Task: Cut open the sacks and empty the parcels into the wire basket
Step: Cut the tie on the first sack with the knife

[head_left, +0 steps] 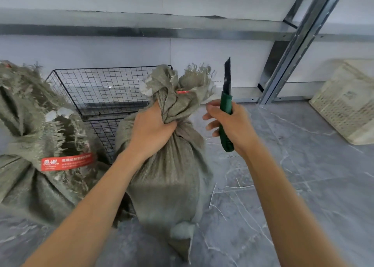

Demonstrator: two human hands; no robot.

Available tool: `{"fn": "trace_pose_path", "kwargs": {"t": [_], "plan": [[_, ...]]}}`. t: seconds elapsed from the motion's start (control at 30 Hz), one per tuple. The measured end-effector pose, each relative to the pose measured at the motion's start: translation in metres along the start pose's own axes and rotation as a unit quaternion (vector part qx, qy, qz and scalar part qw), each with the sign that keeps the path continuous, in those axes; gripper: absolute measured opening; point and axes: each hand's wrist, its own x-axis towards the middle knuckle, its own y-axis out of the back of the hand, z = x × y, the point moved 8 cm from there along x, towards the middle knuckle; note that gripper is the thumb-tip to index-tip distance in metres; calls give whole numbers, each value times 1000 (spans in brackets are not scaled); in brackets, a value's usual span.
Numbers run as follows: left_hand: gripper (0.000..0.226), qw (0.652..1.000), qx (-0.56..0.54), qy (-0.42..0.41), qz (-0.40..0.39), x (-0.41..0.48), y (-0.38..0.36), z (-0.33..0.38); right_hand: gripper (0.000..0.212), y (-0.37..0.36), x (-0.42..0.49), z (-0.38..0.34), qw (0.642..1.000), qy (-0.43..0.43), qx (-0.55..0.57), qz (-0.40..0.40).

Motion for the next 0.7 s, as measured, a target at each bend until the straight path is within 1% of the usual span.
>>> {"fn": "trace_pose_path", "kwargs": {"t": [0.07, 0.17, 0.3, 0.4, 0.47, 0.57, 0.63, 0.7], "plan": [[13, 1000, 25, -8, -1, 1, -1, 4, 10, 15, -1, 25, 999, -13, 1, 32], [10, 999, 38, -8, -11, 4, -5, 7, 13, 29, -2, 66, 997, -39, -20, 70], [15, 999, 26, 5, -18, 3, -10, 10, 19, 43, -2, 127, 988, -102, -49, 101], [21, 999, 32, 11, -23, 0, -13, 12, 12, 50, -4, 177, 979, -160, -61, 110], [24, 999, 37, 14, -25, 0, -14, 11, 10, 54, -9, 211, 970, -198, -83, 112], [29, 999, 29, 20, -31, 0, -15, 10, 13, 60, -22, 257, 949, -261, -143, 102], [32, 999, 26, 26, -35, -1, -17, 10, 15, 63, -30, 288, 933, -294, -191, 80], [32, 999, 23, 24, -35, -1, -18, 11, 17, 66, -37, 316, 918, -303, -249, 51]]}}
